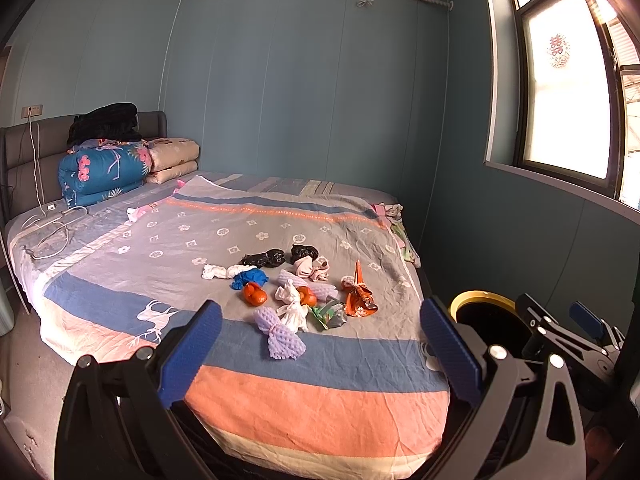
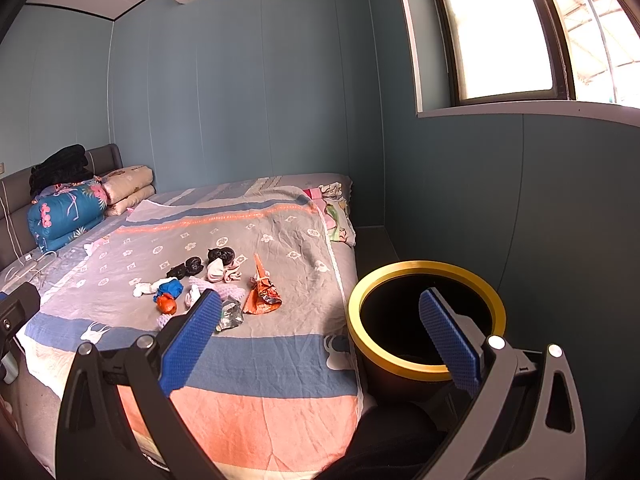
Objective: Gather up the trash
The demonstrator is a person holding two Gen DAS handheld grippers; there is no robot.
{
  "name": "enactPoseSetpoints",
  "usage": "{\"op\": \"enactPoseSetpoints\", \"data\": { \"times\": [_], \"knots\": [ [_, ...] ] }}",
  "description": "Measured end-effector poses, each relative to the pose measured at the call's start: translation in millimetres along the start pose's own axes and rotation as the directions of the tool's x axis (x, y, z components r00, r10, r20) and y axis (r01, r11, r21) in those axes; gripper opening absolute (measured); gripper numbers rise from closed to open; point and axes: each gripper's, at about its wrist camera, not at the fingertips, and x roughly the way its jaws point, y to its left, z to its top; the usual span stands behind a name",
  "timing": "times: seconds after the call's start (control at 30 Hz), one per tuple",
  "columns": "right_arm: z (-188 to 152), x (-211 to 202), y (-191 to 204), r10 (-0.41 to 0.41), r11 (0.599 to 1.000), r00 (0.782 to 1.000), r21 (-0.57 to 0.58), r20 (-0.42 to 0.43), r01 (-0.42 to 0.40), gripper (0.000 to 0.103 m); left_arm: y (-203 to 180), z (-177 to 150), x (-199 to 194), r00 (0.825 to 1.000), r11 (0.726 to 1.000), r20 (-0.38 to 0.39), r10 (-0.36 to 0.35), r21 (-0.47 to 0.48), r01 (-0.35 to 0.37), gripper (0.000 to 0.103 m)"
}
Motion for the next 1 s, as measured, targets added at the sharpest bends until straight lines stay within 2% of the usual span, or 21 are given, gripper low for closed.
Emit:
{"op": "enactPoseSetpoints", "data": {
  "times": [1.0],
  "knots": [
    [-5.3, 2.4, -0.2, -0.003, 1.000, 1.000, -0.002, -0.009, 0.002, 0.095, 0.8, 5.8, -0.2, 1.000, 1.000, -0.023, -0.003, -0.012, 0.002, 0.096]
  ]
}}
